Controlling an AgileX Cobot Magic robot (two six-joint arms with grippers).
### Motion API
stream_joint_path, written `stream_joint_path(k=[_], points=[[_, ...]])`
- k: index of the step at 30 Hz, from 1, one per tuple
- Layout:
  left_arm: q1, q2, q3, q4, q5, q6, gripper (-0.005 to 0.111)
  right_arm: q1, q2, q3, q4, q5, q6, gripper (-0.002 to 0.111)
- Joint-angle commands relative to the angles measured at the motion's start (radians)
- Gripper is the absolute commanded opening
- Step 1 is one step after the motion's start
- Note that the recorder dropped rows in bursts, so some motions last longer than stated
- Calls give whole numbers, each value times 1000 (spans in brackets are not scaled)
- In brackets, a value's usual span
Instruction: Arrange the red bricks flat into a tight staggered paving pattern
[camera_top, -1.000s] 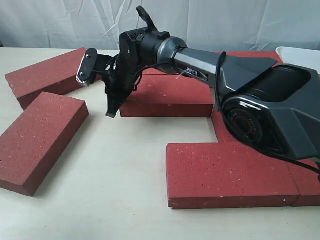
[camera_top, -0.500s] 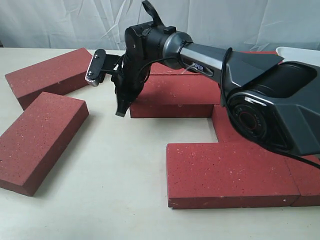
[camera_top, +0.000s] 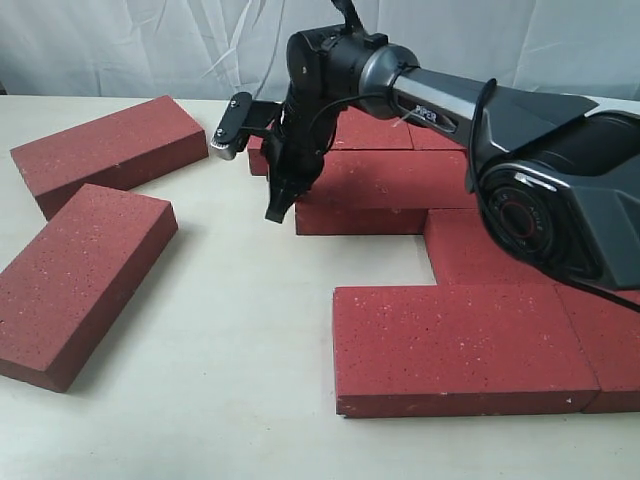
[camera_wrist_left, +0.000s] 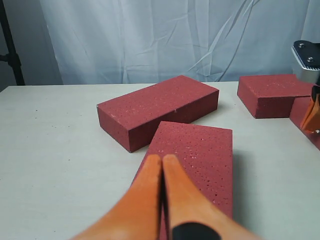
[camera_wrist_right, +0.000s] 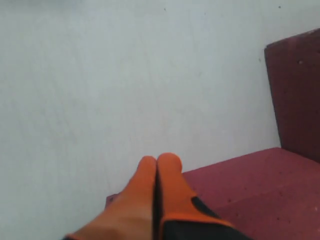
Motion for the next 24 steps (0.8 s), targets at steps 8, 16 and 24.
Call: stream_joint_path(k=[8,16,24], points=[[-2,-5,5,4,0,0,1,-95,-2,9,-125,130,15,-1],[-2,-5,5,4,0,0,1,-119,-3,9,-151,146,25,-1],[-2,-5,5,4,0,0,1,-152,-3,9,-167,146,27,-1]])
